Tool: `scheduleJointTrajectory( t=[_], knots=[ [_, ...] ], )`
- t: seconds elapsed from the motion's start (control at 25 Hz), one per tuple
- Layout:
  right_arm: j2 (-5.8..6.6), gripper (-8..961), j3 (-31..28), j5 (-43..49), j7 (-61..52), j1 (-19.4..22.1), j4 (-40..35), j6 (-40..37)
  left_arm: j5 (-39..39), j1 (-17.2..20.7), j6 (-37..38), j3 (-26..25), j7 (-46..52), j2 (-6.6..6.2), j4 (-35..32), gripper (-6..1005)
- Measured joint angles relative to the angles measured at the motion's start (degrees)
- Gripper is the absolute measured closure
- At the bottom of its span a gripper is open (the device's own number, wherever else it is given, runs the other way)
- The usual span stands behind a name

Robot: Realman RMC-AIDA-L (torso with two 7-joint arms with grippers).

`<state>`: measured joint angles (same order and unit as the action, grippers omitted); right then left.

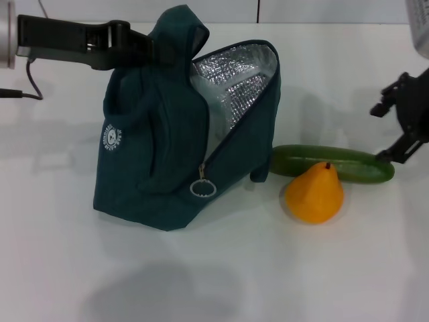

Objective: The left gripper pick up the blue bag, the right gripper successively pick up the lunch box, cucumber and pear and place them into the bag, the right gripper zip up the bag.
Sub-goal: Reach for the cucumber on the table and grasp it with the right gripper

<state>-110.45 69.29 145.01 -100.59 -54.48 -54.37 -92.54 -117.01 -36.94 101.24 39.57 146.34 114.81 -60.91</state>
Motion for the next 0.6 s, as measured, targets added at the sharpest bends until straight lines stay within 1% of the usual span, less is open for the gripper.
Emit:
scheduleJointTrajectory(
  t=[0.32, 0.44, 0.6],
  knots=[
    [-4.21, 68, 0.22, 0.39, 2.71, 1.19, 3.27, 7.77, 0.00, -0.39, -0.07, 0.20, -0.21, 0.15, 0.01, 958],
    [-5.04, 68, 0.57, 0.05, 3.56, 1.84, 5.00, 10.96, 0.00, -0.47, -0.09, 0.20, -0.31, 0.17, 0.16, 958],
    [-5.17, 69, 0.65, -1.50, 4.72, 1.71, 8.92, 14.11, 0.00, -0.59, -0.09, 0.27, -0.40, 0.29, 0.19, 958]
  ],
)
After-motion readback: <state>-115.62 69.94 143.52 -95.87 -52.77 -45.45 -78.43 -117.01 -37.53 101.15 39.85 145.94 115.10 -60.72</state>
